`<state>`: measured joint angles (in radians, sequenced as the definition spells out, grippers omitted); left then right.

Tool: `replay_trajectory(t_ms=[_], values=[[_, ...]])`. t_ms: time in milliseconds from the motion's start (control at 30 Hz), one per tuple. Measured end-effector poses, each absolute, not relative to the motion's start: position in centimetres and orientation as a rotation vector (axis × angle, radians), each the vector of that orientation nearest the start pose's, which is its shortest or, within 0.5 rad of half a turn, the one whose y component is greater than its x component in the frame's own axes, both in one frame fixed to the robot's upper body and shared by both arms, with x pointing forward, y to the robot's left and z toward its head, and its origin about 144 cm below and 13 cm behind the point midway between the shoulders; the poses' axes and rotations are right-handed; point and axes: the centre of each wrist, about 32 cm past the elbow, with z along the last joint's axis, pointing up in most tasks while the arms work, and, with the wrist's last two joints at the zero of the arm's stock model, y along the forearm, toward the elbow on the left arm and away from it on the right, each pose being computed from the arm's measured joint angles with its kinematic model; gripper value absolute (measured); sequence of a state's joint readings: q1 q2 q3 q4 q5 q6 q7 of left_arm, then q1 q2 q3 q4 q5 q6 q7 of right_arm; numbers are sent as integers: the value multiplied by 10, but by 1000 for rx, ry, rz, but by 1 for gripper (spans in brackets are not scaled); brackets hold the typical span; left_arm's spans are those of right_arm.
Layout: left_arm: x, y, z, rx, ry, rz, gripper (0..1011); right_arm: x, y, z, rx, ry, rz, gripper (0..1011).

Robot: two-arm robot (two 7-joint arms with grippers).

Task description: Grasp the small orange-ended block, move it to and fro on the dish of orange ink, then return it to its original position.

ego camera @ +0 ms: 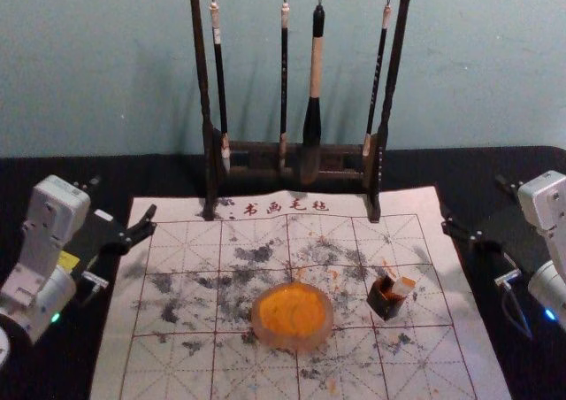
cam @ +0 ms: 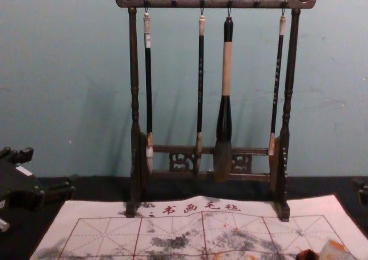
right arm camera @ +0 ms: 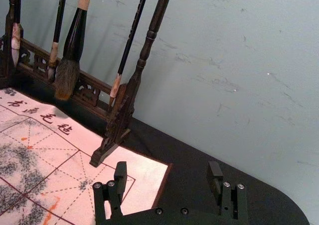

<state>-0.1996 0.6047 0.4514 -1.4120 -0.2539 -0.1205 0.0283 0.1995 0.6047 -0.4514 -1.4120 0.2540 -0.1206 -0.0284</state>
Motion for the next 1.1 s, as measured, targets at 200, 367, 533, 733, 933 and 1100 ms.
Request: replay_trajectory(t_ms=[200, 367, 533, 733, 933, 1100], values=[[489, 310, 1140, 304, -285, 1248, 1001, 489, -310, 1140, -304, -285, -1248, 1000], [489, 310, 1140, 304, -285, 1248, 1001, 489, -310, 1140, -304, -285, -1248, 1000], [489, 310, 1140, 304, -285, 1248, 1001, 489, -310, 1140, -304, -285, -1248, 1000], [489, 310, 1140, 304, -285, 1248, 1001, 489, -310, 1140, -304, -285, -1248, 1000], [489, 310, 1140, 304, -285, 1248, 1001, 489, -310, 1140, -304, -285, -1248, 1000], [489, 310, 1140, 304, -285, 1248, 1001, 489, -310, 1140, -304, -285, -1248, 1000]])
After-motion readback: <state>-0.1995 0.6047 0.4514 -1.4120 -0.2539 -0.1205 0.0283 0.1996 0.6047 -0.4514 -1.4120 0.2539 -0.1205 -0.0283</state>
